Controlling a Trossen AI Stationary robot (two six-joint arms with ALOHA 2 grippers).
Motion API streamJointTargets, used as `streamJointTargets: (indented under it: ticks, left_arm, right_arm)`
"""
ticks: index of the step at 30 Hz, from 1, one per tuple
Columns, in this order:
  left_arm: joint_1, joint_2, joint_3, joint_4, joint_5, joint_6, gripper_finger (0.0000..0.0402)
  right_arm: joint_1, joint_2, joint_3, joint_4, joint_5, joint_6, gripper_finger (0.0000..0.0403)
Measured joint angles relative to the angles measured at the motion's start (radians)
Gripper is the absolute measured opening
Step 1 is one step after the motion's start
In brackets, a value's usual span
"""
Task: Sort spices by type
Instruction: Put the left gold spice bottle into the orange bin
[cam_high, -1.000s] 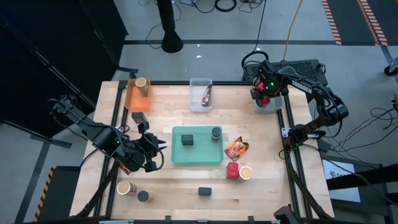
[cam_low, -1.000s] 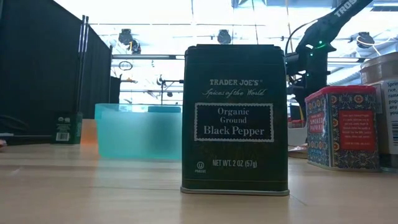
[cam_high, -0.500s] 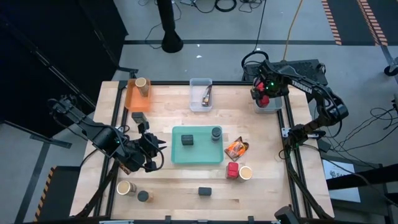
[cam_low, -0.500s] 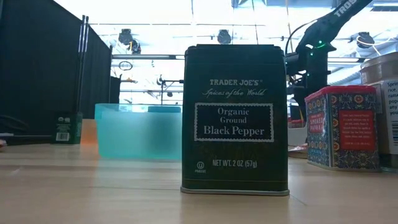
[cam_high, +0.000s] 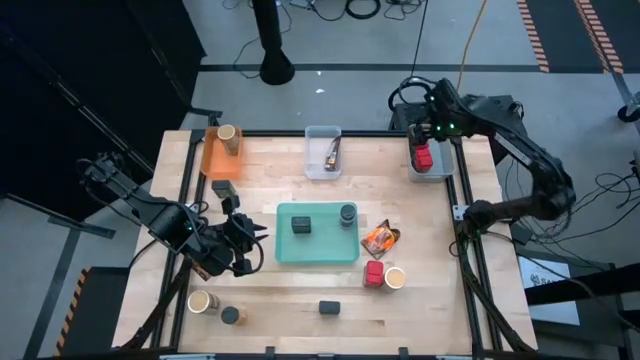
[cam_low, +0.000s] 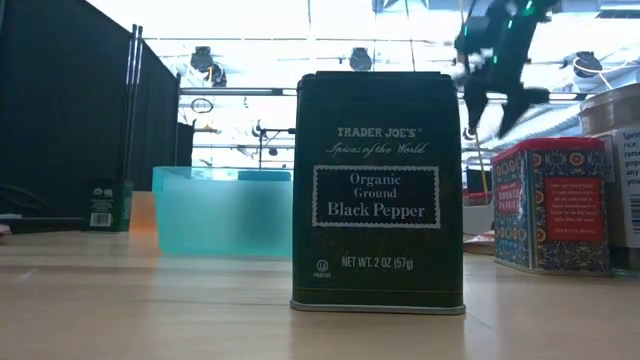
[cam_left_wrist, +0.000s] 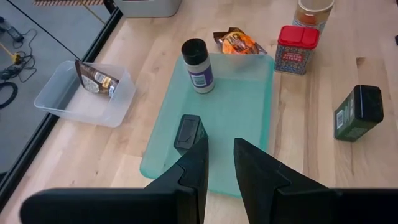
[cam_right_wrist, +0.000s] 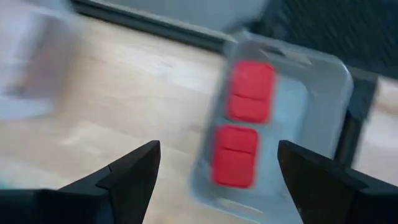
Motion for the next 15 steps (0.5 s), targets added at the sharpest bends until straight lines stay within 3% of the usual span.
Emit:
streamJointTargets:
  ticks: [8, 15]
  left_arm:
    - [0.000, 0.000, 0.000, 0.004, -0.029, -0.003, 0.0080]
    - [0.000, 0.000, 0.000, 0.017, -0.029, -0.006, 0.0079]
  right_arm:
    - [0.351, -0.166, 0.000, 0.078, 0.001, -0.015, 0.0300]
    - [0.687, -0.208, 0.000, 0.172, 0.044, 0.010, 0.0275]
